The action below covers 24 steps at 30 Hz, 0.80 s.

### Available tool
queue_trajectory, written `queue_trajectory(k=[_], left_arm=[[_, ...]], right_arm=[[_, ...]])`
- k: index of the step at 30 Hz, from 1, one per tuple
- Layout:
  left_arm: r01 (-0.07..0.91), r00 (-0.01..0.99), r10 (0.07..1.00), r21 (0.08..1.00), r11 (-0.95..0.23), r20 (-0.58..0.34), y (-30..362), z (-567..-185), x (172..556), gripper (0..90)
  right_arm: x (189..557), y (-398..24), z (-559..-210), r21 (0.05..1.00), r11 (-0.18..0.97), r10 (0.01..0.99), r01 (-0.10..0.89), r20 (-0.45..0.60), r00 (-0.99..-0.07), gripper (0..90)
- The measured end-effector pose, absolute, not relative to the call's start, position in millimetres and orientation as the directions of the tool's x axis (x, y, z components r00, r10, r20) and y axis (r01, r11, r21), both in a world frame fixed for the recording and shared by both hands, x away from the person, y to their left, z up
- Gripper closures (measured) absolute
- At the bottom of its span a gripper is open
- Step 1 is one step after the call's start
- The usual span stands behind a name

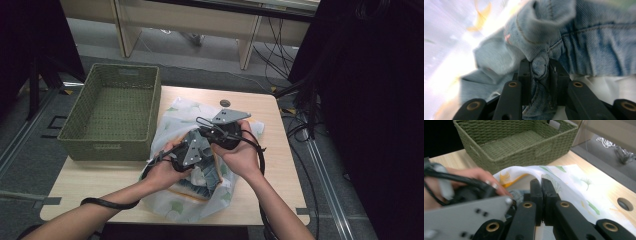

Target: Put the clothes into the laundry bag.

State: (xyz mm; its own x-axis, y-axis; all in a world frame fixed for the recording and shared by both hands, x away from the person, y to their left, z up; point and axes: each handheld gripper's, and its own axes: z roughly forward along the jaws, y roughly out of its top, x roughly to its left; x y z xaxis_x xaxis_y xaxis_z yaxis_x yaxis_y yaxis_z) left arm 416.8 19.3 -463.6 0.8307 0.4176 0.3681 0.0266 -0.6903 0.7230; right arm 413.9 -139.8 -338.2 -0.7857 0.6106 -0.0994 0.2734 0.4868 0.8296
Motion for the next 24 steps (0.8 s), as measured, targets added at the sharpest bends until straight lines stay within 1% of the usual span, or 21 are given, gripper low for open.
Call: queue_trajectory(k=[4,6,9,11,14,17,20,21,22,23,24], left_arm=[[0.033,0.832,0.424,0.730,-0.682,0.359,18,-465,418,68.9],[0.029,0.840,0.416,0.737,-0.676,0.348,22,-461,416,64.2],[0.037,0.849,0.427,0.770,-0.637,0.312,31,-452,408,54.3],[0.028,0.851,0.427,0.783,-0.621,0.308,38,-444,401,50.5],[0.003,0.854,0.419,0.803,-0.597,0.309,49,-429,388,46.4],[-0.027,0.864,0.399,0.818,-0.574,0.308,59,-417,373,44.8],[-0.031,0.896,0.329,0.782,-0.622,0.297,61,-421,363,42.3],[-0.026,0.906,0.306,0.762,-0.647,0.292,60,-427,361,41.4],[-0.029,0.910,0.288,0.740,-0.672,0.298,58,-435,360,40.3],[-0.029,0.910,0.288,0.740,-0.672,0.298,58,-435,360,39.1],[-0.043,0.907,0.263,0.695,-0.718,0.328,54,-449,362,37.4]], right_arm=[[418,-145,-343,0.820,0.493,0.621,0.290,-0.098,-0.777,90.0],[419,-147,-346,0.816,0.494,0.628,0.302,-0.094,-0.772,90.0],[421,-149,-348,0.809,0.499,0.633,0.311,-0.096,-0.768,90.0],[422,-149,-349,0.807,0.500,0.636,0.313,-0.097,-0.766,90.0],[423,-149,-350,0.805,0.501,0.639,0.317,-0.097,-0.763,90.0],[424,-150,-350,0.806,0.498,0.643,0.321,-0.094,-0.760,90.0],[423,-150,-350,0.803,0.494,0.648,0.333,-0.085,-0.757,90.0],[424,-150,-350,0.804,0.502,0.641,0.319,-0.099,-0.761,90.0],[424,-150,-350,0.802,0.504,0.640,0.320,-0.098,-0.762,90.0],[424,-149,-351,0.801,0.505,0.639,0.322,-0.096,-0.763,90.0],[423,-148,-351,0.799,0.505,0.641,0.327,-0.093,-0.762,90.0]])
